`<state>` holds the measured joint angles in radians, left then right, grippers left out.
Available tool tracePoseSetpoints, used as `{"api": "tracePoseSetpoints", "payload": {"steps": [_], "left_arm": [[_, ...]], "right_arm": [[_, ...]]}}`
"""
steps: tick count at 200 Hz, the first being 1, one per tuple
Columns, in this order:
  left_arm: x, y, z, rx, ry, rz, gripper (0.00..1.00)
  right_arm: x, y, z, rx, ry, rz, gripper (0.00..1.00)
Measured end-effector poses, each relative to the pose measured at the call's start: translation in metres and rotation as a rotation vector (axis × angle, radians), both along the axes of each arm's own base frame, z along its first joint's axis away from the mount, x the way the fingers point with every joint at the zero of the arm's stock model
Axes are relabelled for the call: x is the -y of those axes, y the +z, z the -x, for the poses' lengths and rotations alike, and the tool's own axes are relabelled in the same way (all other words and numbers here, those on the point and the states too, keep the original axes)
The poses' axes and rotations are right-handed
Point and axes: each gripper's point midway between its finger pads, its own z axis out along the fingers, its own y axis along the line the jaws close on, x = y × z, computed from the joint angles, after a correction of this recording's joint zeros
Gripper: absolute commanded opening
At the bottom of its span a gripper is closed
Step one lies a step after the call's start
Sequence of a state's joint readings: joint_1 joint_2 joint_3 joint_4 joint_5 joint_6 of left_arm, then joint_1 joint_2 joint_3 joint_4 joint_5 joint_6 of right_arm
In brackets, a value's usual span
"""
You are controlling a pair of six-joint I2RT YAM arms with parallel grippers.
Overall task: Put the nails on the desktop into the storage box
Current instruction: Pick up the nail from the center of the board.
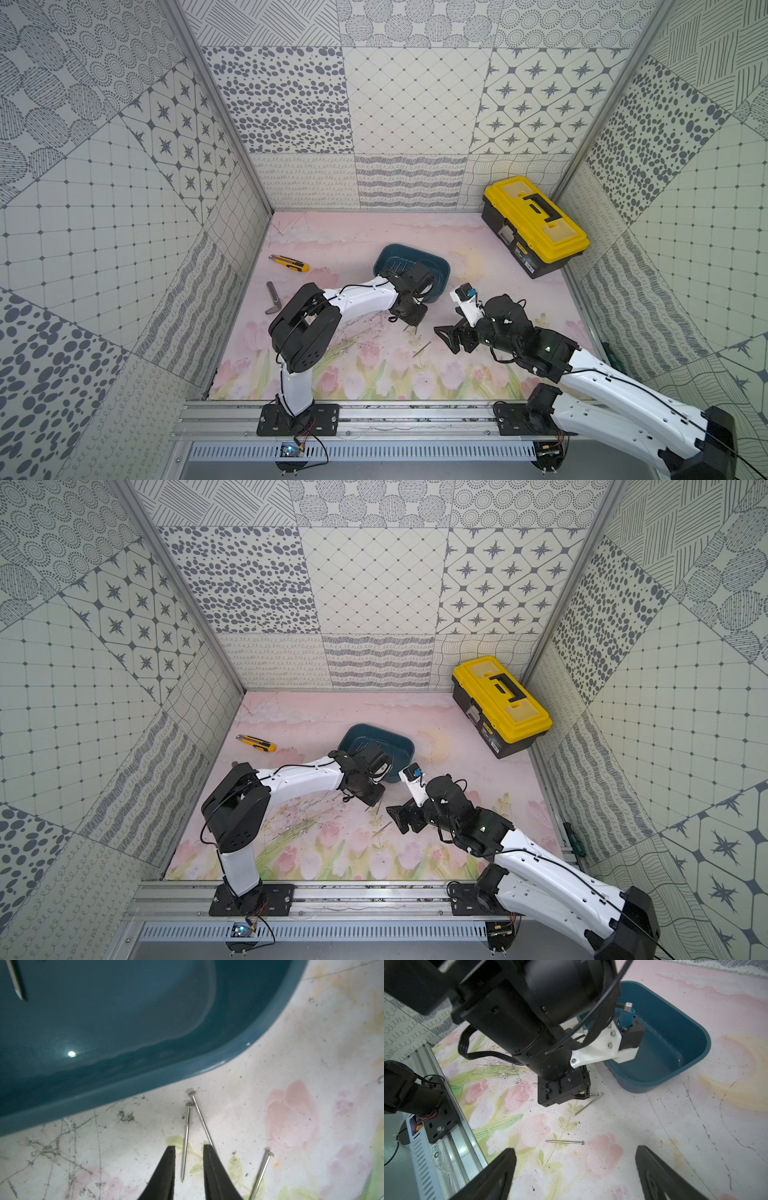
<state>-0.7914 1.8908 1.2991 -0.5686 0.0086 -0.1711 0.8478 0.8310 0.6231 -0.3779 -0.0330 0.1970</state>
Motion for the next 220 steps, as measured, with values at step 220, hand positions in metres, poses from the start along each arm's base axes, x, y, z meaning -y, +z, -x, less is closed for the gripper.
{"api": "tracePoseSetpoints", "payload": {"steps": [220], "left_arm": [[-0.005, -0.022, 0.005, -0.043, -0.056, -0.060, 0.25]], "right_arm": [[0.000, 0.000, 0.000, 0.004, 0.003, 0.003, 0.96]]}}
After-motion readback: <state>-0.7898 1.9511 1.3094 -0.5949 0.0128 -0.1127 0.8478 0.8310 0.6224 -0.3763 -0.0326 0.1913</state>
